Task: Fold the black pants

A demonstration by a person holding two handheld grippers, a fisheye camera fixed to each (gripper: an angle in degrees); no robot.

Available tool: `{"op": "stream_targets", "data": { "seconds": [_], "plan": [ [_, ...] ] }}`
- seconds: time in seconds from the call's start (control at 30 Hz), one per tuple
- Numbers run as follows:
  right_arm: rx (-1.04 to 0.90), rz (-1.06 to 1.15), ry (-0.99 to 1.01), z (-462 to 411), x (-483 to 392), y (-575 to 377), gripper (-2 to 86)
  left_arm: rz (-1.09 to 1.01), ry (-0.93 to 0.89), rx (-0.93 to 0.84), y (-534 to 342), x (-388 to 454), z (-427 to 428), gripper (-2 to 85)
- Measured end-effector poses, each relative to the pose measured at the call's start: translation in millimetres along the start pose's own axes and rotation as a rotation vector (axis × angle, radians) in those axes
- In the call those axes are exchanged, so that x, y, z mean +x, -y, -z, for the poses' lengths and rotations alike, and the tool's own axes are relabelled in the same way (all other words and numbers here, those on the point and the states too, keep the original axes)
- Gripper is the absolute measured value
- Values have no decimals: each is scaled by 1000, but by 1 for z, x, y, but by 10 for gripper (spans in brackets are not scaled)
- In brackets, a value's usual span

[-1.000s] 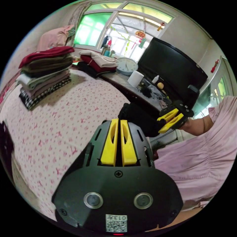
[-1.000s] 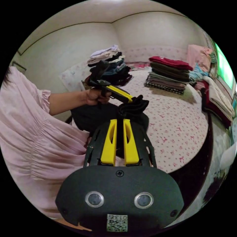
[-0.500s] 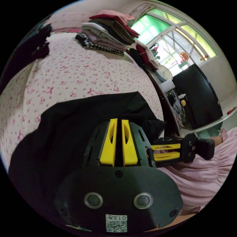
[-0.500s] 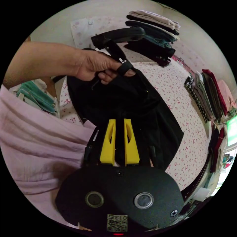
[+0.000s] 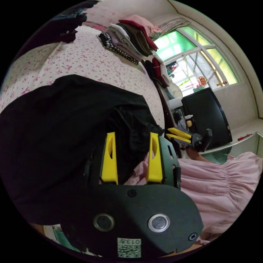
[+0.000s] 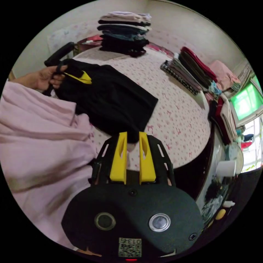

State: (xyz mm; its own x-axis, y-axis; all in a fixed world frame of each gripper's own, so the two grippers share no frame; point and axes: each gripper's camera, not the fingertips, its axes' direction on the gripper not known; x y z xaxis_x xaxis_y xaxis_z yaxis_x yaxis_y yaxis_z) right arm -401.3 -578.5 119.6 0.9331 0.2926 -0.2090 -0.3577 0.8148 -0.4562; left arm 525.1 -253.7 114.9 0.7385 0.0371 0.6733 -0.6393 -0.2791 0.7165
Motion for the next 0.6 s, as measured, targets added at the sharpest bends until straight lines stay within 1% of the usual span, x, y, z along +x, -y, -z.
{"op": "stream_targets", "data": {
  "seconds": [0.07, 0.13, 0.2, 0.27, 0.33, 0.37, 0.43, 0.5, 0.6],
  "plan": [
    [-65, -28, -24, -3, 11, -12, 80, -2, 32, -40, -2, 1, -9, 180],
    [-78, -47, 14, -3, 15, -14, 82, 23, 56, -44, -2, -3, -13, 171],
    [-75, -38, 24, -2, 11, -7, 82, 55, 68, -58, -1, -8, -17, 140],
    [-72, -52, 28, -5, 9, 1, 81, 79, 151, -97, 2, -13, -19, 82],
    [-64, -85, 81, -7, 11, 12, 73, 102, 174, -134, 3, -18, -19, 61],
    [-63, -95, 87, -7, 12, 15, 65, 103, 148, -145, 3, -21, -18, 56],
    [-101, -134, 51, -7, 16, 22, 41, 71, 134, -147, 4, -20, -10, 50],
    [-114, -109, 54, 1, 17, 26, 34, 20, 143, -126, 3, -16, 4, 47],
    [-18, -31, 67, 23, 11, 24, 26, -10, 150, -71, -1, -20, 27, 46]
  ]
}}
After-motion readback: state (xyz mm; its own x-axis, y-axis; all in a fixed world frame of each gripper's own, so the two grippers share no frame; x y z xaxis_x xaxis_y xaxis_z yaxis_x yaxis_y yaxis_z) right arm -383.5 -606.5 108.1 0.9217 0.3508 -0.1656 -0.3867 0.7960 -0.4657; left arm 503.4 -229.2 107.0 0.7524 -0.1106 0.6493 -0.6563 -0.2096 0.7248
